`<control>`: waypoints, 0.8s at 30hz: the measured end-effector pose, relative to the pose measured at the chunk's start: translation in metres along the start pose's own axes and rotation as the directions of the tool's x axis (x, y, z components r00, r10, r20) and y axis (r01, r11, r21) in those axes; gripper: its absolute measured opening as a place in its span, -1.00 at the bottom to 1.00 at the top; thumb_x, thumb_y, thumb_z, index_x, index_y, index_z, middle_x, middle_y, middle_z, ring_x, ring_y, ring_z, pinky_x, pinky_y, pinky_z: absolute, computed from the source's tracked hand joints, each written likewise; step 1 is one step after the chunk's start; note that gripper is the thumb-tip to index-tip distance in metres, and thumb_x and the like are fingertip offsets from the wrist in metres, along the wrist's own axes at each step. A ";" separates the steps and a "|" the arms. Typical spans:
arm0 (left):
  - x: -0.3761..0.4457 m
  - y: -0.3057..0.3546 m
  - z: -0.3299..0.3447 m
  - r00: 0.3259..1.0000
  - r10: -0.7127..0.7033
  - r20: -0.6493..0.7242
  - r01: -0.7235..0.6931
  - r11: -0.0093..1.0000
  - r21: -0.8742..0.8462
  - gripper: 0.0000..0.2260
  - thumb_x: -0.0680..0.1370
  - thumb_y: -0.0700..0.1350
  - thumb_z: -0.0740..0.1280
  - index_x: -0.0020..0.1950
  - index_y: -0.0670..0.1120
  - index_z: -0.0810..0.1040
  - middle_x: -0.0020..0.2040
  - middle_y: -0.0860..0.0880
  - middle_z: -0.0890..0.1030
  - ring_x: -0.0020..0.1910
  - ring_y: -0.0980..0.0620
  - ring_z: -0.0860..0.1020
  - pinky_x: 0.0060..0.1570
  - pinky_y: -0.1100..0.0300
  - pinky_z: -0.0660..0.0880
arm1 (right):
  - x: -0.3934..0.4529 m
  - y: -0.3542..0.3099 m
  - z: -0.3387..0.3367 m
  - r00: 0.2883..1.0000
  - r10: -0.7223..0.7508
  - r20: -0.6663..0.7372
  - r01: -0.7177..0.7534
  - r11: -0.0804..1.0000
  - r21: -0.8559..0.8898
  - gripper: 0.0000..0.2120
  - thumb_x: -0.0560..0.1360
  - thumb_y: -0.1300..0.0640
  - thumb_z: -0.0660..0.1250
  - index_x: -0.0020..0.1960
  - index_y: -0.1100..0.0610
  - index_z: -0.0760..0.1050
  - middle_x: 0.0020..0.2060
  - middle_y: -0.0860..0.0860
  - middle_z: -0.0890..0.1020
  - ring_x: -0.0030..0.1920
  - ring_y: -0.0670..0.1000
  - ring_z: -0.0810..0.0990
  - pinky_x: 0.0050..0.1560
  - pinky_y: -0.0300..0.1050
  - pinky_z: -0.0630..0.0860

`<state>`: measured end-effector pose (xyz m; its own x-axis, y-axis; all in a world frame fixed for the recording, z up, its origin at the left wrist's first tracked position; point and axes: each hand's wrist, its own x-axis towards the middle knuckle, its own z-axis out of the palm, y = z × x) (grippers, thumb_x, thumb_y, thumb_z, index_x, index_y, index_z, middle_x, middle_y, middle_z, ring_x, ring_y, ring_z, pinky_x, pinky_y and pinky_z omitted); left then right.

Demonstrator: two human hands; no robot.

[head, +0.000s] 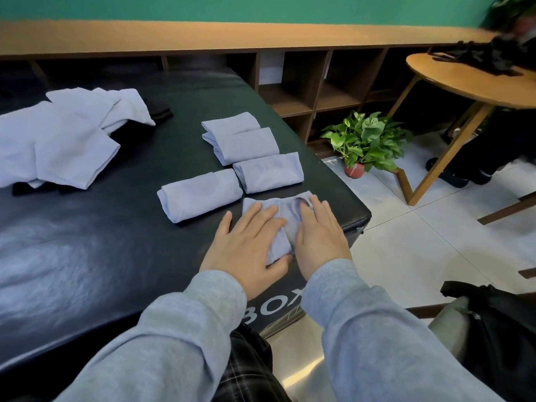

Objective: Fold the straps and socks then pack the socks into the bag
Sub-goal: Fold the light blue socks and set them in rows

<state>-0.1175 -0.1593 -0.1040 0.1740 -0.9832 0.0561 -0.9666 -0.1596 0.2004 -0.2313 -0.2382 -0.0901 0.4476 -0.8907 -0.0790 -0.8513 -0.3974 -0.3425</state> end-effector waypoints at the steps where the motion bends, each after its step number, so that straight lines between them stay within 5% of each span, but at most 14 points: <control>1: 0.000 0.000 0.000 1.000 -0.016 -0.007 0.016 1.000 -0.007 -0.46 0.53 0.26 0.02 0.48 0.16 0.05 0.52 0.21 -0.06 0.48 0.19 -0.20 0.43 0.00 -0.21 | 0.001 -0.001 -0.001 1.000 0.021 -0.007 -0.021 1.000 0.001 -0.46 0.60 0.26 0.04 0.53 0.01 0.00 0.53 -0.09 -0.09 0.52 -0.03 -0.14 0.47 -0.09 -0.01; 6: -0.002 -0.001 -0.003 0.999 -0.045 -0.010 0.044 0.998 -0.042 -0.49 0.57 0.20 0.02 0.50 0.12 0.04 0.52 0.18 -0.10 0.48 0.17 -0.26 0.44 0.00 -0.23 | -0.001 -0.001 -0.003 1.000 -0.011 -0.019 0.011 1.000 0.015 -0.31 0.54 0.36 0.15 0.53 -0.01 -0.06 0.53 -0.06 -0.10 0.52 0.00 -0.16 0.48 -0.06 0.02; 10: -0.003 -0.002 -0.005 1.000 -0.015 0.012 0.015 1.000 -0.015 -0.47 0.59 0.18 -0.05 0.53 0.11 -0.10 0.52 0.17 -0.21 0.47 0.18 -0.29 0.44 0.03 -0.25 | -0.011 0.006 0.002 0.982 -0.076 -0.175 0.126 0.947 0.297 -0.43 0.60 0.17 0.17 0.52 -0.04 0.02 0.51 -0.11 0.10 0.50 -0.08 0.04 0.47 -0.10 0.12; 13: -0.004 -0.002 -0.005 1.000 0.003 0.012 -0.002 1.000 -0.017 -0.40 0.51 0.27 -0.23 0.52 0.11 -0.19 0.48 0.22 -0.27 0.44 0.22 -0.33 0.44 0.06 -0.27 | -0.025 0.014 0.006 0.942 0.074 -0.327 0.115 0.845 0.522 -0.55 0.55 0.09 0.26 0.41 0.03 0.26 0.26 -0.12 0.42 0.31 -0.10 0.35 0.33 -0.10 0.35; 15: -0.004 -0.002 -0.006 1.000 0.022 0.010 -0.022 0.999 -0.032 -0.32 0.40 0.27 -0.40 0.51 0.11 -0.24 0.41 0.25 -0.31 0.39 0.26 -0.36 0.44 0.09 -0.30 | -0.030 0.020 0.010 0.903 0.177 -0.392 0.082 0.823 0.562 -0.75 0.57 0.07 0.21 0.24 0.00 0.37 0.09 -0.13 0.42 0.18 -0.07 0.40 0.25 -0.04 0.42; 18: -0.004 -0.002 -0.005 0.999 0.032 -0.014 -0.033 0.998 -0.046 -0.31 0.38 0.20 -0.48 0.52 0.09 -0.21 0.48 0.22 -0.25 0.38 0.28 -0.36 0.40 0.18 -0.34 | -0.029 0.026 0.009 0.920 0.313 -0.237 -0.083 0.747 0.660 -0.89 0.60 0.05 0.14 0.08 -0.14 0.35 0.10 -0.08 0.37 0.08 -0.03 0.46 0.20 -0.03 0.47; 21: -0.003 -0.005 -0.004 0.998 0.053 -0.043 -0.056 0.997 -0.057 -0.32 0.40 0.13 -0.47 0.53 0.07 -0.15 0.52 0.18 -0.13 0.38 0.31 -0.31 0.37 0.27 -0.36 | -0.028 0.024 0.005 0.944 0.329 0.014 -0.224 0.611 0.760 -0.80 0.58 0.06 0.22 0.11 -0.20 0.32 0.08 -0.01 0.46 -0.07 -0.05 0.52 0.00 -0.08 0.57; 24: -0.005 -0.006 -0.005 0.994 0.064 -0.090 -0.078 0.983 -0.163 -0.43 0.52 0.09 -0.33 0.53 0.05 -0.03 0.52 0.16 0.08 0.37 0.40 -0.20 0.36 0.40 -0.32 | -0.030 0.019 -0.003 0.957 0.289 0.011 -0.181 0.567 0.804 -0.66 0.54 0.19 0.29 0.12 -0.21 0.32 0.09 -0.07 0.49 -0.04 -0.06 0.53 -0.15 -0.22 0.55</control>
<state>-0.1116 -0.1534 -0.1004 0.1284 -0.9793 0.1564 -0.9334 -0.0660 0.3526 -0.2614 -0.2192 -0.0915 0.1854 -0.9650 -0.1854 -0.3436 0.1131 -0.9323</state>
